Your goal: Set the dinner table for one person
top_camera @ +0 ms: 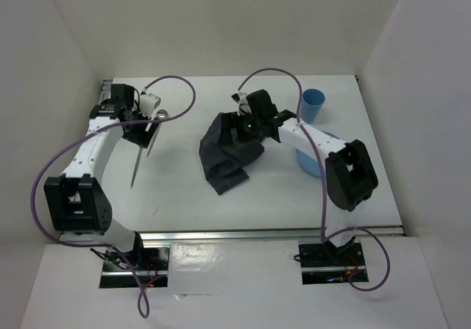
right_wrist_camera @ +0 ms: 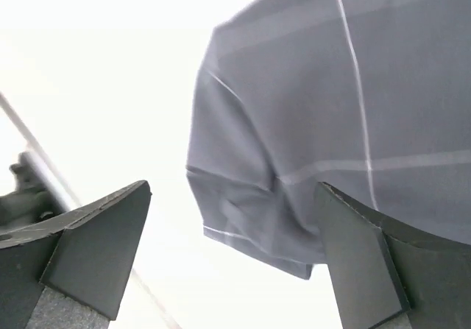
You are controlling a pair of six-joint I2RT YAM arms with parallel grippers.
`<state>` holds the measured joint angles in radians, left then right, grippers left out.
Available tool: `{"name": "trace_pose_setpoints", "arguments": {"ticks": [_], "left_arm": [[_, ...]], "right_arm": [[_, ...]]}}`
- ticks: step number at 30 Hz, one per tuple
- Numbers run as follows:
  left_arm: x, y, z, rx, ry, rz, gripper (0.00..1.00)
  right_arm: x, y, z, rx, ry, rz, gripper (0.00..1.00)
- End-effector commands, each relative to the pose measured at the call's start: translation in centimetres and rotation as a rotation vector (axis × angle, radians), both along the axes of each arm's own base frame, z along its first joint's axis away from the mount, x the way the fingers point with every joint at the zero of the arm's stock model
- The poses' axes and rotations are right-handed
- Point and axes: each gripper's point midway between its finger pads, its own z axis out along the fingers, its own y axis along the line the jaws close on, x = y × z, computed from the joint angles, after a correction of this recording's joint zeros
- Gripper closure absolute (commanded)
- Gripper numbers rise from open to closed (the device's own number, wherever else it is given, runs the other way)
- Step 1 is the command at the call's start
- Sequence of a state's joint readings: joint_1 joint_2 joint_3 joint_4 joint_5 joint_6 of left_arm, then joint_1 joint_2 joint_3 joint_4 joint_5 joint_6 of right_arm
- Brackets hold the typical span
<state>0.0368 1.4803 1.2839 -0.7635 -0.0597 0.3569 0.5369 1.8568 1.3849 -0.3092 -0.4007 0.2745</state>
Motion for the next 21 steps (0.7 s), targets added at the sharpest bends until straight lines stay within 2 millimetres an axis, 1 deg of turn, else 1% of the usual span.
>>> {"name": "trace_pose_setpoints", "arguments": {"ticks": [1,2,3,4,5,6,7,8,9,10,11,12,13,14,15,17,18,19,20,21], "left_arm": [[1.2,-3.6,-0.5,-0.154,0.086,-0.062,0.16],[1.6,-4.9,-0.1,-0.200,0.096,-0.090,0.14],[1.0,-7.0,-0.4,-0.277,0.141,-0.140,0.12],[1.0,-8.2,-1.2,-0.328,0.172,-0.140,0.10],[0.8,-9.3,-1.0,-0.366,0.176,-0.171,0.10],[0.7,-11.8,-1.0,-0.423,0.185,-0.225,0.09],[0.5,-12.9,-1.6,-0.431,0.211,-0.253,0.07],[0.2,-14.0,-2.1,-0.428,0.232,-0.282,0.07],[-0.2,-16.0,-2.4,-0.413,0.249,-0.337,0.07],[-0.5,-16.9,-2.8,-0.410,0.268,-0.358,0.07],[-0.8,-17.7,-3.6,-0.406,0.294,-0.376,0.06],[-1.5,-18.8,-4.2,-0.400,0.321,-0.405,0.06],[-1.5,-19.0,-5.0,-0.380,0.327,-0.410,0.06],[-0.9,-19.2,-5.5,-0.366,0.316,-0.391,0.05],[-0.6,-19.0,-7.0,-0.346,0.345,-0.362,0.05],[0.0,-19.0,-8.0,-0.340,0.366,-0.333,0.05],[0.5,-19.2,-8.2,-0.340,0.366,-0.333,0.05],[0.3,-19.2,-9.2,-0.340,0.397,-0.315,0.05],[0.8,-19.3,-9.3,-0.342,0.387,-0.317,0.05],[1.1,-19.7,-9.4,-0.357,0.385,-0.314,0.05]], "right_arm": [[-2.3,0.4,4.6,0.070,-0.005,0.009,0.00],[-1.9,-0.5,4.7,0.036,-0.020,-0.048,0.00],[-1.5,-1.7,5.9,0.030,-0.049,-0.099,0.00],[-1.3,-2.7,5.8,0.018,-0.040,-0.153,0.00],[-0.7,-4.4,5.0,-0.022,-0.043,-0.228,0.00],[-0.5,-5.4,4.2,-0.045,-0.025,-0.266,0.00],[-0.2,-6.8,3.7,-0.061,0.012,-0.322,0.00],[-0.5,-7.6,1.9,-0.087,0.060,-0.343,0.00],[-0.5,-8.0,0.4,-0.099,0.101,-0.345,0.00],[-0.1,-8.7,-0.4,-0.096,0.131,-0.369,0.00],[-0.2,-8.6,-1.2,-0.101,0.154,-0.361,0.00],[-0.1,-8.9,-2.9,-0.124,0.190,-0.370,0.00],[0.1,-8.8,-3.4,-0.130,0.200,-0.370,0.00],[0.0,-8.7,-4.1,-0.134,0.217,-0.363,0.00],[-0.5,-8.8,-4.9,-0.122,0.261,-0.361,0.00],[-0.8,-8.1,-6.0,-0.090,0.283,-0.328,0.00],[-2.0,-7.8,-7.0,-0.069,0.317,-0.299,0.00],[-2.3,-7.7,-7.4,-0.056,0.324,-0.297,0.00],[-2.3,-7.4,-7.9,-0.034,0.324,-0.294,0.00],[-2.6,-7.7,-8.4,-0.019,0.338,-0.290,0.00]]}}
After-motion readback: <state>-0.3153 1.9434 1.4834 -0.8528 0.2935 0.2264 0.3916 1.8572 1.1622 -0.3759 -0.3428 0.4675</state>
